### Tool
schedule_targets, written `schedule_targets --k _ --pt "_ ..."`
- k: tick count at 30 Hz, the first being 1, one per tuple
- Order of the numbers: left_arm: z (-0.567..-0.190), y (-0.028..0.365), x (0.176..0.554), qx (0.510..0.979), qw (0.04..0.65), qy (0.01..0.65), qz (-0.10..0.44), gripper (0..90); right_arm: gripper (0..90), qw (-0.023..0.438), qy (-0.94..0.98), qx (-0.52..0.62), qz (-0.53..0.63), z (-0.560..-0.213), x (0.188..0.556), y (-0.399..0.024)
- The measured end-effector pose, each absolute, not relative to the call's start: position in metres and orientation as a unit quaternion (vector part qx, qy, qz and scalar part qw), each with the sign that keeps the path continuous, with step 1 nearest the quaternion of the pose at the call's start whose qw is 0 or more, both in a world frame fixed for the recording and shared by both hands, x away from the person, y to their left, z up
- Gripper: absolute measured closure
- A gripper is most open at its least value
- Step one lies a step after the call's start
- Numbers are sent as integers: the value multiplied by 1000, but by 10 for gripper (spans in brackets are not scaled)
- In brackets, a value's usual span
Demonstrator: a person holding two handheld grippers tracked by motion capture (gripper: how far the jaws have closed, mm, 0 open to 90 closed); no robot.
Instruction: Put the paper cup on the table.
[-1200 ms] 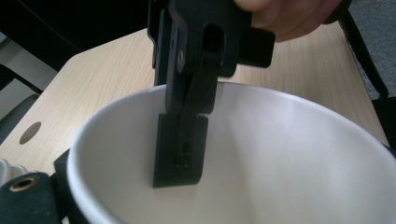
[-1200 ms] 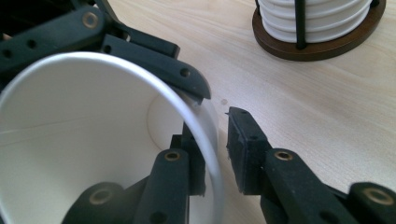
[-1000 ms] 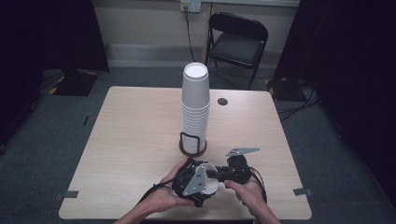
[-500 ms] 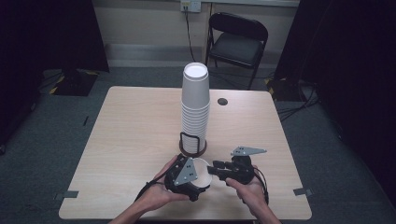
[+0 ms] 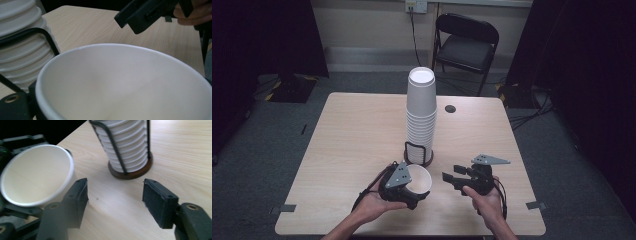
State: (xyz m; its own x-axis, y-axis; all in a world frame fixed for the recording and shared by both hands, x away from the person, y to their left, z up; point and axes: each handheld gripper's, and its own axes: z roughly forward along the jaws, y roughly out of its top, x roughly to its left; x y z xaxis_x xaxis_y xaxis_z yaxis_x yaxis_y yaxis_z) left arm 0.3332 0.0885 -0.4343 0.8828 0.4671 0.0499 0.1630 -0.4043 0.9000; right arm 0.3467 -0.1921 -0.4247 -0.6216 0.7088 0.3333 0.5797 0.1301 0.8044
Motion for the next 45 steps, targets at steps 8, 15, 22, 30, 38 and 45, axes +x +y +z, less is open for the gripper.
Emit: schedule_targets --k 8,15,22,30,38,45 --pt "-428 99 336 815 517 222 141 83 172 99 747 459 470 -430 349 -200" --pt "-420 115 342 796 532 252 140 84 138 114 751 459 462 -435 350 -205" --pt "-416 131 349 779 536 289 147 82 137 119 756 458 452 -439 350 -206" --pt "-410 148 360 765 524 328 181 80 139 112 765 454 443 -445 351 -206" --pt "-399 157 367 759 529 322 202 79 139 108 772 451 434 -448 351 -203" --pt "-393 168 381 745 531 336 222 79 139 109 777 448 429 -449 350 -203"
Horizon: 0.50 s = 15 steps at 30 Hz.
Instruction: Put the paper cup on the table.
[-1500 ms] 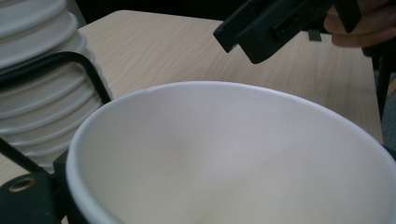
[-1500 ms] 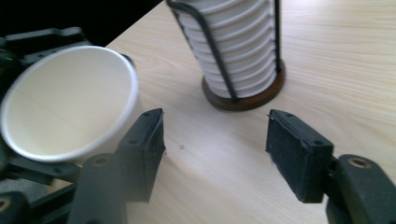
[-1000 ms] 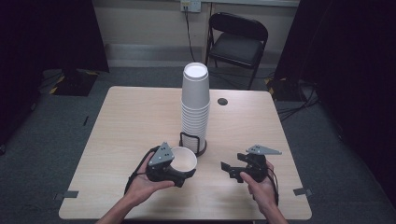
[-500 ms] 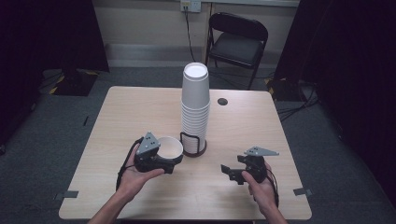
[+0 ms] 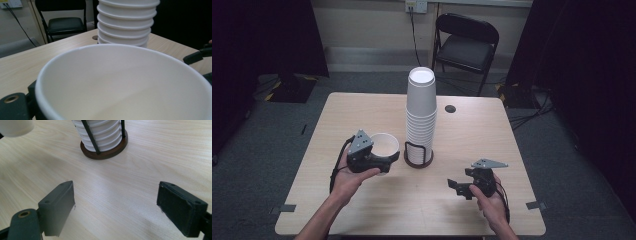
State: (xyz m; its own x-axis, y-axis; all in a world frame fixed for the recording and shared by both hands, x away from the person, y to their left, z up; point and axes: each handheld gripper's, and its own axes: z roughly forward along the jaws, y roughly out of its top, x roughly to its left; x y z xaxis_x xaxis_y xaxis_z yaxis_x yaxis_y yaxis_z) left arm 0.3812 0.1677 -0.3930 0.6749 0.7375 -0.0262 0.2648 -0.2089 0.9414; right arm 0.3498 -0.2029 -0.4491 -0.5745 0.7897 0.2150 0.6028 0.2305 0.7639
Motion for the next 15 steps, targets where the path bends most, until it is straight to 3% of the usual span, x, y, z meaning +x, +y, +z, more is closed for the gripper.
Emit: schedule_targets --k 15 --pt "-391 185 425 714 546 366 240 77 139 105 778 453 423 -452 350 -203"
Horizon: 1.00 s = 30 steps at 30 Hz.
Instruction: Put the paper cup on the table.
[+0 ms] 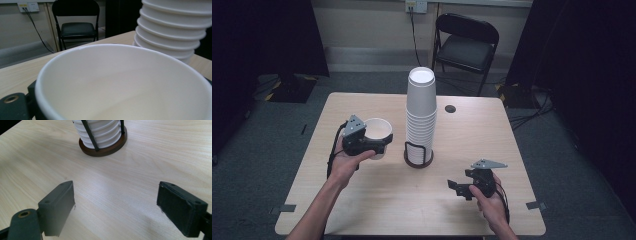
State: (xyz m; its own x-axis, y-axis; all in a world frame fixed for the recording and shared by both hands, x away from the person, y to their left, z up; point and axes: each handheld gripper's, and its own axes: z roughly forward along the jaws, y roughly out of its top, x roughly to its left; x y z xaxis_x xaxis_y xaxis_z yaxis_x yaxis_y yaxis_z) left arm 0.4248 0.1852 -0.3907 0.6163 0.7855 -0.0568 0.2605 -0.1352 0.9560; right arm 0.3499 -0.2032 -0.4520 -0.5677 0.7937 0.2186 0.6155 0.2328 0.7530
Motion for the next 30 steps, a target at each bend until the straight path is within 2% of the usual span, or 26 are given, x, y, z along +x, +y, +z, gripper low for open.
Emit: schedule_targets --k 10,16,30 --pt "-389 181 456 697 558 371 256 78 139 95 770 460 432 -453 351 -205" --pt "-405 175 470 700 542 374 276 77 139 97 771 460 429 -453 351 -206" --pt "-446 178 481 689 541 417 242 76 139 96 774 458 427 -453 350 -205"
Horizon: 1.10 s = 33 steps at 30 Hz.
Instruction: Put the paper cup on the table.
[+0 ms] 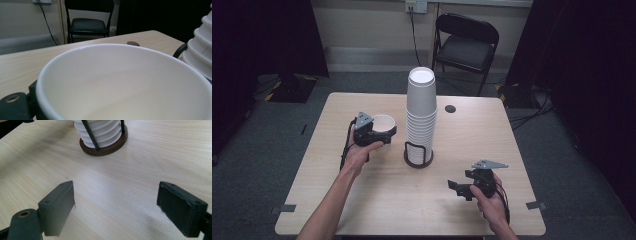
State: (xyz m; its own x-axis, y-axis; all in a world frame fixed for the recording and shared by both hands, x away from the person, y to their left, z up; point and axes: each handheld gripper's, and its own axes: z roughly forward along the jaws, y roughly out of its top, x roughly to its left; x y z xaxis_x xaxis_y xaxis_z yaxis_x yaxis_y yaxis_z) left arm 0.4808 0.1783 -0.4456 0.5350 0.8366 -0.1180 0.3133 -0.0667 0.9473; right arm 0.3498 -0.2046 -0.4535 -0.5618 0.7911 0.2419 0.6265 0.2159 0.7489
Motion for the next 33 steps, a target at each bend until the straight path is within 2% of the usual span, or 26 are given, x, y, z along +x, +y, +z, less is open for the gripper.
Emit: schedule_targets --k 19,24,33 --pt "-466 177 477 717 517 416 212 68 139 94 776 458 423 -453 350 -201" --pt "-467 180 473 736 494 407 222 81 139 92 777 458 422 -454 350 -201" --pt "-470 183 471 738 487 410 225 91 139 91 778 459 419 -455 351 -198"
